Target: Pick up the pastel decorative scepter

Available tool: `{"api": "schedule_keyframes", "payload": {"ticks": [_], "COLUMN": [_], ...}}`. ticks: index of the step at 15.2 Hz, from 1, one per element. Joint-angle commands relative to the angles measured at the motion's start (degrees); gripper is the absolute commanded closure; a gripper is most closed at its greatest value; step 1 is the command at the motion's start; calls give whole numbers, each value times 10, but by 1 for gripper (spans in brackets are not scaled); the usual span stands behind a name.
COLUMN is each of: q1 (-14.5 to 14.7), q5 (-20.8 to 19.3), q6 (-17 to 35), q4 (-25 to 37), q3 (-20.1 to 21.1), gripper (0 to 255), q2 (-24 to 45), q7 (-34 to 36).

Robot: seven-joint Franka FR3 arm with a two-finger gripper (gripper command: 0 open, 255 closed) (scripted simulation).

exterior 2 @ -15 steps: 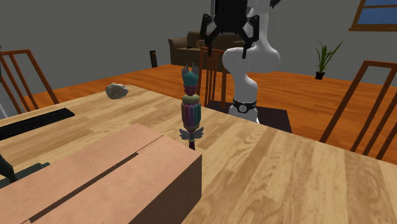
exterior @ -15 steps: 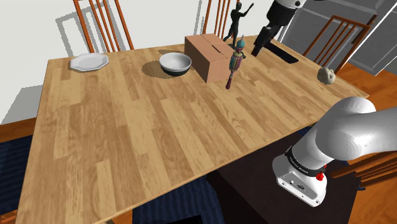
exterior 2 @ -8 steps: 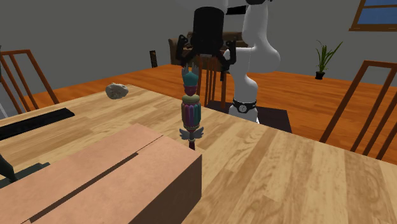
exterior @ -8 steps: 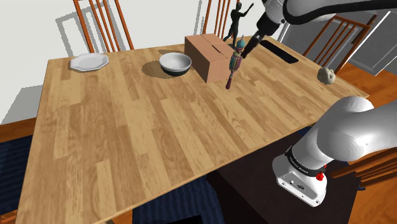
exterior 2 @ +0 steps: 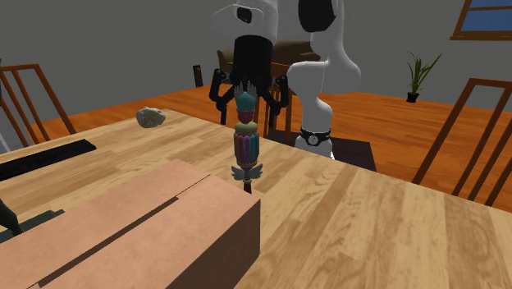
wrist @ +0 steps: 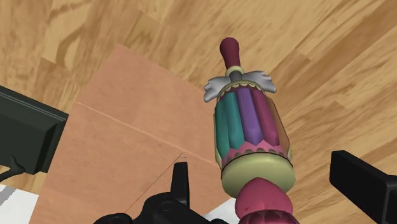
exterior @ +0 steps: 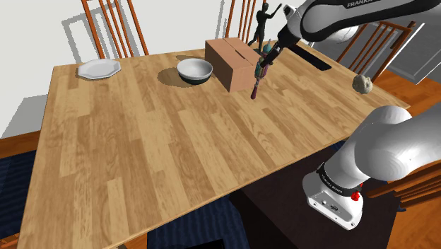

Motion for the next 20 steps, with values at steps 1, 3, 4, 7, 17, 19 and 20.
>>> {"api": "schedule_keyframes", "payload": {"ticks": [1, 3, 4, 7, 17, 19, 20], "q1": [4, 9, 9, 8, 5, 1, 0], "q5": [3, 8, 8, 8, 4, 1, 0], "q6": [20, 43, 43, 43, 25, 7, -2], "q4": [-10, -22, -22, -22, -13, -3, 2], "q3": [-7, -14, -14, -14, -8, -3, -1], "gripper": [0, 0, 0, 255, 255, 255, 255], "q2": [9, 20, 20, 20, 12, 3, 0], "q7": [-7, -14, -14, -14, -8, -4, -1]}}
